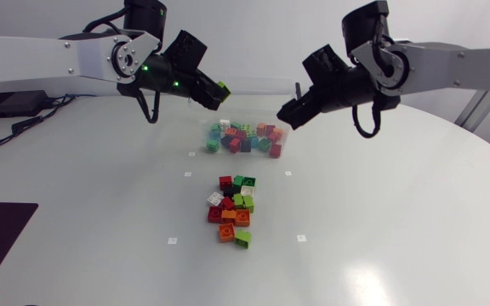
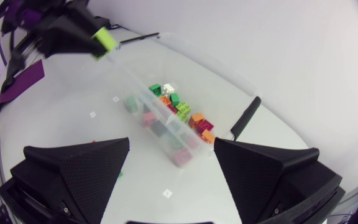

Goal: Place the duplo bricks in the container

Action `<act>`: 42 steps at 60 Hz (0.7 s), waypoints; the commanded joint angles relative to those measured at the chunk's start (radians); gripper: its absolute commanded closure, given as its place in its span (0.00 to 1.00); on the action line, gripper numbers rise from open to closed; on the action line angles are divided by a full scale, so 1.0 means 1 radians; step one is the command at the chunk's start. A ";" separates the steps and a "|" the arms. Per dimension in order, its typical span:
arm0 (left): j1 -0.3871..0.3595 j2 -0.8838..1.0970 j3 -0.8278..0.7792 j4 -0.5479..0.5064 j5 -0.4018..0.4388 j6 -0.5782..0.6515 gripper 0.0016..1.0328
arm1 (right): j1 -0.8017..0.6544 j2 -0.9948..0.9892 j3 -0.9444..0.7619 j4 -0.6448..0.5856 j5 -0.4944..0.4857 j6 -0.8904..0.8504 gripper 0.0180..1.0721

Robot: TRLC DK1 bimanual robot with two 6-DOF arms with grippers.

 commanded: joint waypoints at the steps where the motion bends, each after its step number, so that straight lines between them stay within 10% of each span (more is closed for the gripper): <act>1: 0.016 0.069 0.092 0.030 -0.014 -0.059 0.81 | 0.026 -0.075 -0.132 0.003 -0.006 -0.059 0.06; 30: 0.019 0.304 0.377 0.010 -0.082 -0.113 0.79 | 0.153 -0.203 -0.431 -0.007 0.008 -0.125 0.06; 42: 0.022 0.351 0.446 -0.052 -0.119 -0.113 0.13 | 0.314 -0.207 -0.484 -0.069 0.063 -0.099 0.06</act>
